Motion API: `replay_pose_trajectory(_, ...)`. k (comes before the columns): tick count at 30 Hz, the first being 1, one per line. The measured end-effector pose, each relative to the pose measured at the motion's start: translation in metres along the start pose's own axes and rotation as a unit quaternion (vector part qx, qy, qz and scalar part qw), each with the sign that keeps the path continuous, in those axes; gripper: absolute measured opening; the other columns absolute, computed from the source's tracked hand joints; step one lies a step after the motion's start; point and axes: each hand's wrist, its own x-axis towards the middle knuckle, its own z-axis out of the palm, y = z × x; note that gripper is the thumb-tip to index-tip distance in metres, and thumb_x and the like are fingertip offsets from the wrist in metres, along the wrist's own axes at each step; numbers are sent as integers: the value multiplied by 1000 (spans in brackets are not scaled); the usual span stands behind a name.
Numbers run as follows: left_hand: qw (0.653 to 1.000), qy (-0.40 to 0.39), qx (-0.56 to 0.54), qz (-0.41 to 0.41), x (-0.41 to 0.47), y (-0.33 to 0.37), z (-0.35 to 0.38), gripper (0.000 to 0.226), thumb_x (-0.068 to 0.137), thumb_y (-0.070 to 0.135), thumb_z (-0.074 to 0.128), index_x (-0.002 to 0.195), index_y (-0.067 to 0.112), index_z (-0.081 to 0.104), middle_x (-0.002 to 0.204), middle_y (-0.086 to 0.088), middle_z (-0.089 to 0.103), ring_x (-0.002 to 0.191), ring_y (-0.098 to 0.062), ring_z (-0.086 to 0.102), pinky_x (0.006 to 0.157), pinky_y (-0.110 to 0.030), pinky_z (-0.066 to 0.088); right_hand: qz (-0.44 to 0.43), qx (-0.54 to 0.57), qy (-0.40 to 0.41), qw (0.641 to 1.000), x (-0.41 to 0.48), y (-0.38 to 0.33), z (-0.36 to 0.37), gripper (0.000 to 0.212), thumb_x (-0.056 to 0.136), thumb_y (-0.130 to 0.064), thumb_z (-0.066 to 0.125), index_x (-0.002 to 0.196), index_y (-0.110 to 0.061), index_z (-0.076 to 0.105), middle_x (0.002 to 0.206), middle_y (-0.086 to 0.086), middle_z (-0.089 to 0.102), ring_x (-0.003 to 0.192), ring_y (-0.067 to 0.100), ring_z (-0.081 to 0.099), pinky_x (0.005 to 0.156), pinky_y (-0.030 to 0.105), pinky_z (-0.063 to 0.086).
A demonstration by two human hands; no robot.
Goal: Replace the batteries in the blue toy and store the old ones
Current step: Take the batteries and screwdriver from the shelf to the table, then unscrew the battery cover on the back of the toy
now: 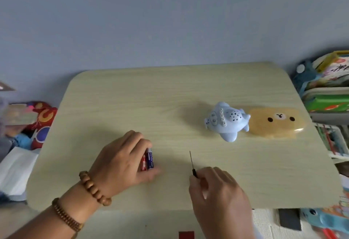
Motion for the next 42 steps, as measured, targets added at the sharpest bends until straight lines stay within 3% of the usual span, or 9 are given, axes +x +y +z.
replay_pose_trajectory(5, 1000, -11, -8, -17, -1, -1, 20, 60, 82, 66, 62, 81, 6, 70, 76, -7, 62, 67, -27, 59, 61, -43, 54, 6, -8, -15, 1000, 11, 7, 5, 19, 61, -32, 74, 53, -24, 59, 49, -6, 56, 46, 18, 58, 38, 22, 43)
replay_pose_trajectory(9, 998, -20, -28, -52, 0, -1, 24, 57, 79, 60, 69, 85, 3, 72, 81, -9, 63, 71, -30, 60, 67, -40, 51, -27, -14, 1, 1000, 15, 11, 8, 24, 58, -24, 79, 49, -22, 57, 45, -7, 50, 39, 18, 51, 37, 22, 40)
replay_pose_trajectory(13, 998, -26, -31, -53, -5, 1, 24, 55, 79, 55, 72, 93, 2, 74, 89, -12, 65, 77, -30, 62, 75, -38, 48, -28, -10, 2, 1000, 15, 10, 10, 26, 58, -27, 78, 47, -21, 55, 44, -7, 48, 39, 17, 49, 42, 23, 36)
replay_pose_trajectory(18, 997, -36, -59, -42, -7, -3, 23, 52, 79, 52, 69, 98, 3, 72, 94, -11, 61, 82, -30, 62, 75, -39, 48, -26, -14, 14, 999, 14, 8, 13, 26, 59, -34, 78, 49, -24, 56, 44, -9, 52, 41, 16, 53, 38, 26, 39)
replay_pose_trajectory(23, 998, -8, -64, -24, -16, -1, 24, 48, 75, 49, 65, 102, 10, 65, 99, -5, 57, 85, -26, 61, 70, -38, 51, -8, -8, 53, 999, 1, 4, 20, 24, 65, -43, 74, 60, -26, 57, 51, -10, 56, 50, 17, 60, 41, 25, 44)
replay_pose_trajectory(27, 998, 13, -68, -1, -17, 3, 21, 48, 76, 50, 62, 112, 19, 58, 104, 0, 55, 81, -21, 62, 57, -34, 52, 9, -57, 48, 997, -7, -2, 20, 27, 76, -52, 66, 72, -28, 54, 59, -11, 58, 61, 16, 59, 51, 31, 50)
replay_pose_trajectory(32, 1000, 18, -22, -5, -19, 9, 18, 34, 79, 53, 57, 97, 24, 57, 96, 5, 52, 68, -18, 58, 49, -30, 48, 5, -37, 74, 997, -20, -6, 18, 20, 80, -47, 64, 76, -29, 56, 62, -10, 58, 68, 15, 58, 57, 34, 51)
replay_pose_trajectory(42, 999, 22, 7, -23, -26, 11, 13, 31, 76, 53, 55, 90, 25, 52, 90, 10, 50, 72, -14, 56, 45, -30, 44, -25, -46, 109, 993, -29, -1, 23, 11, 77, -31, 72, 82, -27, 62, 58, -9, 54, 62, 19, 55, 51, 33, 48)
